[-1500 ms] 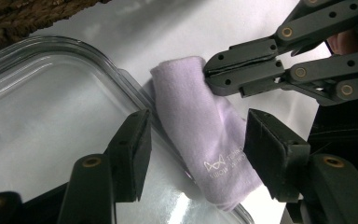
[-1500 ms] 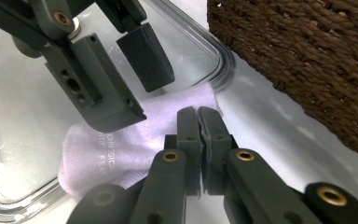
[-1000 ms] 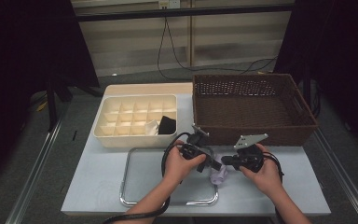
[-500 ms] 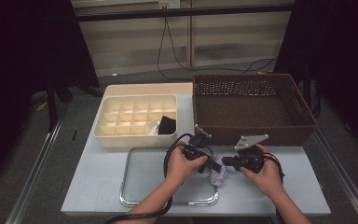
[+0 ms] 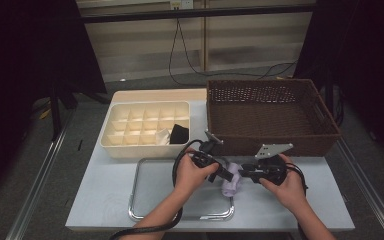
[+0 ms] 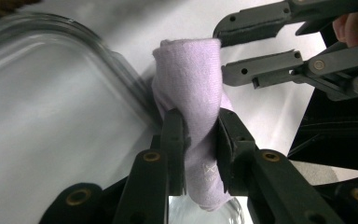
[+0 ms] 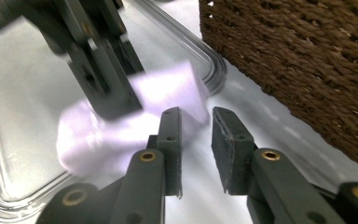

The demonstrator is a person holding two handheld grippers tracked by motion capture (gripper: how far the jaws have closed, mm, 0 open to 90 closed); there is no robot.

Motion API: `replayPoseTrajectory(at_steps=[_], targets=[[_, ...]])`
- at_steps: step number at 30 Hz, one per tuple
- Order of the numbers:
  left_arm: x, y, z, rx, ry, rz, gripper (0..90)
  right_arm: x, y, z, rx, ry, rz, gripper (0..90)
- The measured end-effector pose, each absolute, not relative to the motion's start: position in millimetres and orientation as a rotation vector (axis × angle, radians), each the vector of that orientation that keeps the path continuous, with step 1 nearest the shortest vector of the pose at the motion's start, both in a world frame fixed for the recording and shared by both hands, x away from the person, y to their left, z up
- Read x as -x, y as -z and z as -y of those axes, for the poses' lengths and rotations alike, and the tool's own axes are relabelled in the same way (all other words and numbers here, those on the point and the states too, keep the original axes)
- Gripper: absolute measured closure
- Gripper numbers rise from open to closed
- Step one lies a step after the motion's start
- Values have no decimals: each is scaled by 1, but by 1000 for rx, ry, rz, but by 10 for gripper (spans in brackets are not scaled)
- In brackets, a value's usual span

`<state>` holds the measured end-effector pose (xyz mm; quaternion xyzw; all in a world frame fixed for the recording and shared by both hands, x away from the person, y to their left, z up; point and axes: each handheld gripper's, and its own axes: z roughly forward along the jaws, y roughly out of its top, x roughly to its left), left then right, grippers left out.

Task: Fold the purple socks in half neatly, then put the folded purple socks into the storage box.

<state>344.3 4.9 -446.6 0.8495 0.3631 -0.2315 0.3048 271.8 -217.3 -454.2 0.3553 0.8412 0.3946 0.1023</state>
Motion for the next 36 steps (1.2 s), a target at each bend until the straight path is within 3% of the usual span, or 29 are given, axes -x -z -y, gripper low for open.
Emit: replayPoseTrajectory(at_steps=[13,36], targets=[[-353,427,-39,-2243,564,-988,745,-271,453,219,-1100,-1181,-2444,344],[-365,405,-76,-2272,502,-1015,736,-270,450,216,-1069,-1229,-2464,93]])
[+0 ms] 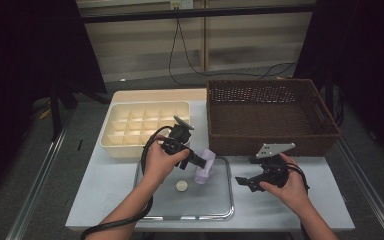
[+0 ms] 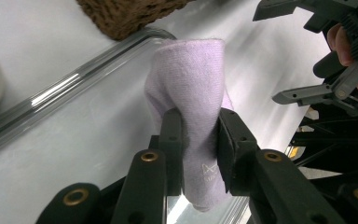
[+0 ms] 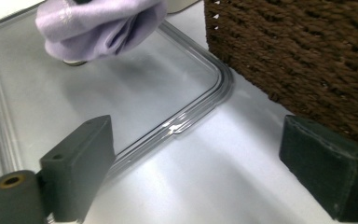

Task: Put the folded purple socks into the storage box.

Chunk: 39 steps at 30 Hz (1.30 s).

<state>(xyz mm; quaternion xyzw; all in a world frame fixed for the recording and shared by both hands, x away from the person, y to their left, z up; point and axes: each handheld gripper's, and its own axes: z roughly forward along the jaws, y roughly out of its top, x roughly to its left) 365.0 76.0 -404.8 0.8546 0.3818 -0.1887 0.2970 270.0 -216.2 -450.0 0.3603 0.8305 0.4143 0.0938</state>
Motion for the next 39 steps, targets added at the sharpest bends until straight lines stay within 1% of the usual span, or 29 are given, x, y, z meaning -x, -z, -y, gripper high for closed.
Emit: replayPoseTrajectory(at_steps=[6,9,18,19,24,25,26,30,39], targets=[[-368,398,-85,-2279,499,-1018,734,-270,450,216,-1058,-1246,-2484,56],[-369,394,-88,-2278,474,-1038,733,-270,451,216,-1051,-1258,-2499,46],[-373,380,-97,-2295,454,-1041,733,-271,452,218,-1055,-1265,-2512,42],[-373,378,-97,-2263,450,-1067,733,-271,452,218,-1053,-1274,-2513,42],[-376,373,-100,-2292,444,-1044,733,-270,451,217,-1046,-1281,-2511,42],[-376,371,-99,-2268,440,-1069,733,-270,451,216,-1043,-1281,-2514,42],[-377,369,-101,-2286,440,-1053,733,-270,451,216,-1044,-1279,-2516,42],[-379,363,-103,-2253,430,-1089,733,-270,452,216,-1041,-1286,-2518,42],[-387,348,-114,-2265,405,-1097,733,-271,452,215,-1028,-1275,-2527,42]])
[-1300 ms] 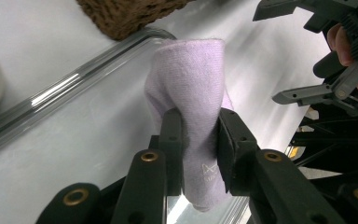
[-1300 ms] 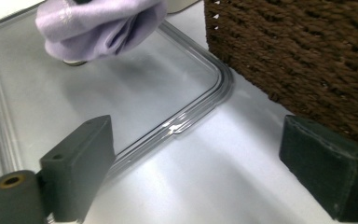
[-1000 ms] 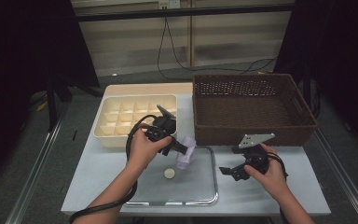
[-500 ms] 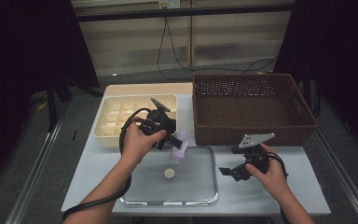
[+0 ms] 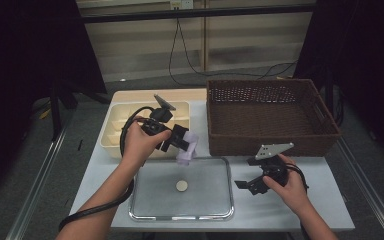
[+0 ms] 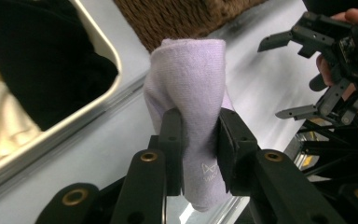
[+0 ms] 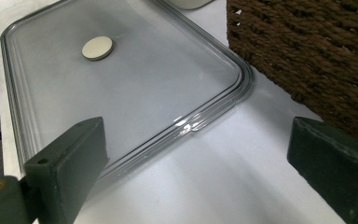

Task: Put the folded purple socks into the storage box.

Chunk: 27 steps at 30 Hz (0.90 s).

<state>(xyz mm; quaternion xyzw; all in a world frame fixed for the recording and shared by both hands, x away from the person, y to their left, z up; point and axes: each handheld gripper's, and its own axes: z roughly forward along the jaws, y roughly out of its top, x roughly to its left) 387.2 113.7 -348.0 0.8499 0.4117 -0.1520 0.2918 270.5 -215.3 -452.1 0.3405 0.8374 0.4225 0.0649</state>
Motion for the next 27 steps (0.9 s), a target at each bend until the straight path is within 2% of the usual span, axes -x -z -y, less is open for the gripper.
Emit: replayPoseTrajectory(at_steps=[27], targets=[[-418,330,-162,-2242,299,-1197,737,-271,455,213,-1003,-1283,-2550,43]])
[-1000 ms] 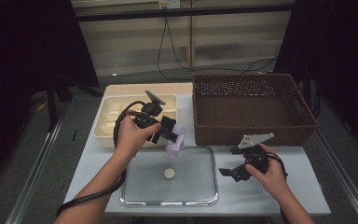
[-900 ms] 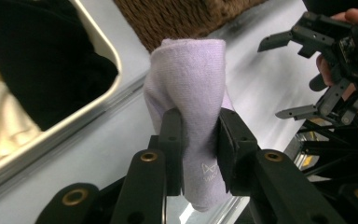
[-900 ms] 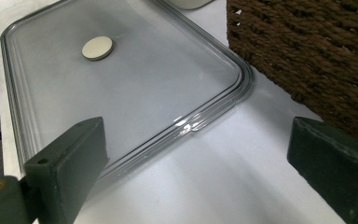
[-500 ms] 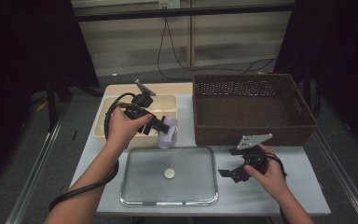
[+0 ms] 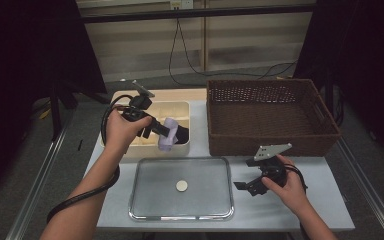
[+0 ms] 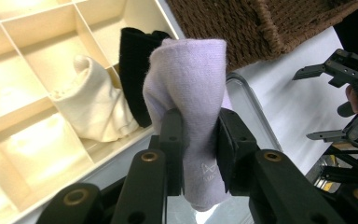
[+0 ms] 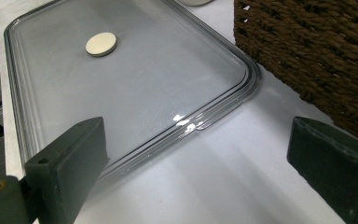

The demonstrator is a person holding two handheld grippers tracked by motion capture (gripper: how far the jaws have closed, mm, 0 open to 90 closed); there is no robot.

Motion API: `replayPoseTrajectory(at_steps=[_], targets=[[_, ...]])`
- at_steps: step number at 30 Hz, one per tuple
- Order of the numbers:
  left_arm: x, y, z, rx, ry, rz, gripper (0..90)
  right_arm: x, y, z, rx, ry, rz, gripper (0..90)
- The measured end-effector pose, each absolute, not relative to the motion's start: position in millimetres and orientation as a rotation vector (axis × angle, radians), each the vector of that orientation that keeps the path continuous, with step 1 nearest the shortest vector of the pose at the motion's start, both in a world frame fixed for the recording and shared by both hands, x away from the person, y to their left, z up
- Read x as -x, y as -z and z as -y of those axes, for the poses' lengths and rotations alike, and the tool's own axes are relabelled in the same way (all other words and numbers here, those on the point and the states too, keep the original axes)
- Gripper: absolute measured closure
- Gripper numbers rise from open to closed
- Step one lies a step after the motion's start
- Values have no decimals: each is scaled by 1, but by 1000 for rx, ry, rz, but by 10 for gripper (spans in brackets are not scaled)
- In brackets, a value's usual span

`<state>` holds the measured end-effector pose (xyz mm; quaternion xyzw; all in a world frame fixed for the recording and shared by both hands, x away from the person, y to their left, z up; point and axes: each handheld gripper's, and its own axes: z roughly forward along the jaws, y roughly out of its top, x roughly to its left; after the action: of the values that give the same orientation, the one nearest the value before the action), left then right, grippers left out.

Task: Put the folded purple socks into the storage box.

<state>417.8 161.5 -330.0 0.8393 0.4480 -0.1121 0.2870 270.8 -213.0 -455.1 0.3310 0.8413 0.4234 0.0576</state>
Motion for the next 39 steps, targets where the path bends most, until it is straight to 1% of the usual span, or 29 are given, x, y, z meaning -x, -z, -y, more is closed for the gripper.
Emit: replayPoseTrajectory(at_steps=[12,21,23,25,35,39], targets=[[-431,327,-178,-2248,232,-1252,738,-271,455,213,-1001,-1284,-2551,44],[-441,339,-191,-2224,222,-1321,738,-270,455,212,-1005,-1281,-2559,45],[-442,341,-194,-2227,199,-1338,738,-271,456,212,-1004,-1279,-2560,45],[-444,343,-197,-2231,214,-1347,738,-271,456,212,-1001,-1277,-2561,45],[-452,354,-207,-2243,150,-1393,738,-271,456,211,-1000,-1280,-2560,49],[-455,359,-208,-2224,147,-1420,738,-271,456,212,-1000,-1279,-2558,49]])
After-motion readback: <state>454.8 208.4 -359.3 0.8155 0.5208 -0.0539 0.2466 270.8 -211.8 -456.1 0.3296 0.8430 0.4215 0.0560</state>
